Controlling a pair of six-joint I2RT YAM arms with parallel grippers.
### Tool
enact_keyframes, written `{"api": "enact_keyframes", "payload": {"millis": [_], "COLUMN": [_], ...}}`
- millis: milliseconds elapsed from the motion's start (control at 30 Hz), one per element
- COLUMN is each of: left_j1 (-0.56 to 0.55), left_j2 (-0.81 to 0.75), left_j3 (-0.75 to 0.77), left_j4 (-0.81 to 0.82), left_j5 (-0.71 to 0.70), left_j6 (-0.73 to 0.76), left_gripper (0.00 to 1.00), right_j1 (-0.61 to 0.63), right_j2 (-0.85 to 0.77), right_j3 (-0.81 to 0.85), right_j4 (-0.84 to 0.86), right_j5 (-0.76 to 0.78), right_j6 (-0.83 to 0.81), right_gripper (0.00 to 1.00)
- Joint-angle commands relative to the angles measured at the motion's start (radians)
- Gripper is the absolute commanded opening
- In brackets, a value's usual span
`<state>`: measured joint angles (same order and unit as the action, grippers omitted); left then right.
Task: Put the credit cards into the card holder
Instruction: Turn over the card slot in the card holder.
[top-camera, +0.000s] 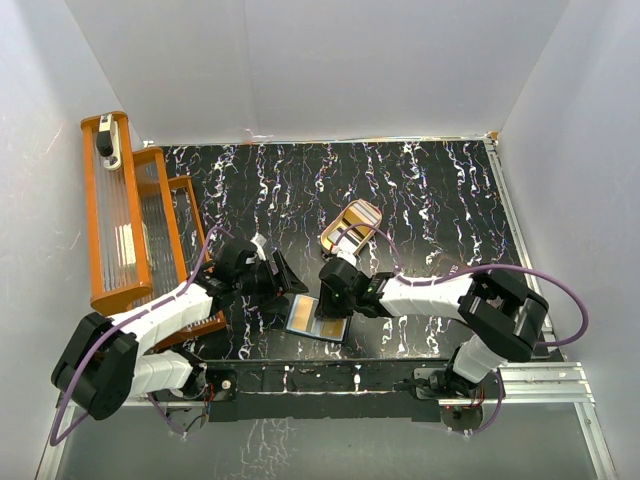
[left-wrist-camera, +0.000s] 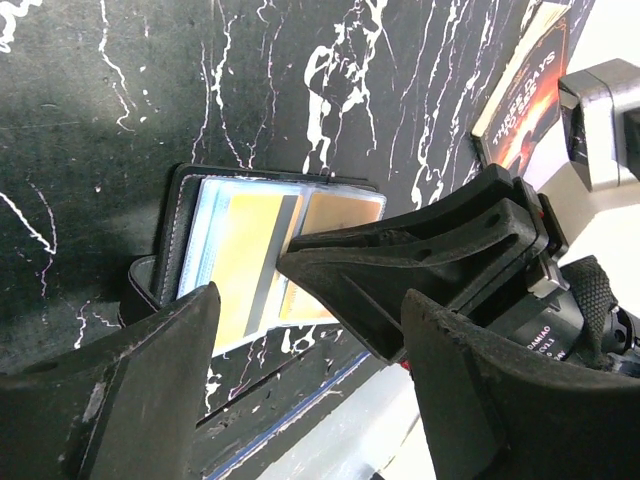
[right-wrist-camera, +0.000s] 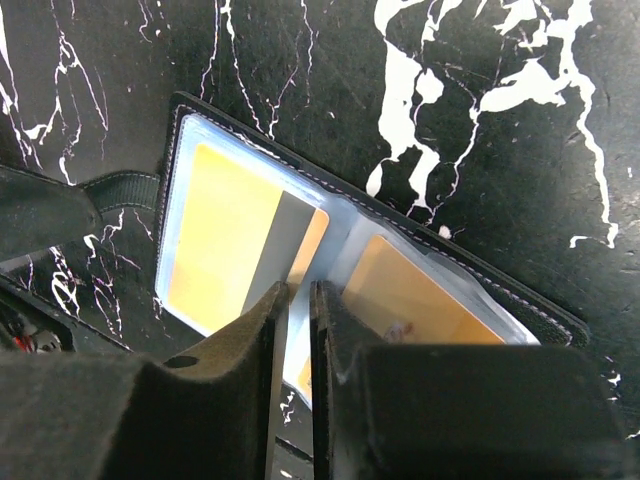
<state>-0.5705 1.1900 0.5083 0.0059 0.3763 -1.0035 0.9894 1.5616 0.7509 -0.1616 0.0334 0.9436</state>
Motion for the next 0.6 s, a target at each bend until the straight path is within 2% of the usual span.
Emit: {"api": "enact_keyframes", "payload": {"millis": [0, 267, 567], "left_j1": [0.007, 0.008, 0.009], "left_j2": [0.015, 0.065, 0.094], "left_j3": [-0.005, 0.014, -0.001], "left_j4": [0.023, 0.012, 0.056], "left_j5": [0.05, 0.052, 0.077], "left_j6": [0.015, 0.049, 0.048], "left_gripper": [0.72, 0.72, 0.72], "right_j1": [0.005, 0.005, 0.005], "right_j2": [0.044, 0.054, 0.076], "right_j3": [0.016, 0.009, 0.01], "right_j4": [-0.069, -0.094, -0.094], "right_j5": [0.04, 0.052, 0.052], "right_j6": [-0.006, -0.016, -0.025], "right_gripper": [0.12, 0.01, 0.0]}}
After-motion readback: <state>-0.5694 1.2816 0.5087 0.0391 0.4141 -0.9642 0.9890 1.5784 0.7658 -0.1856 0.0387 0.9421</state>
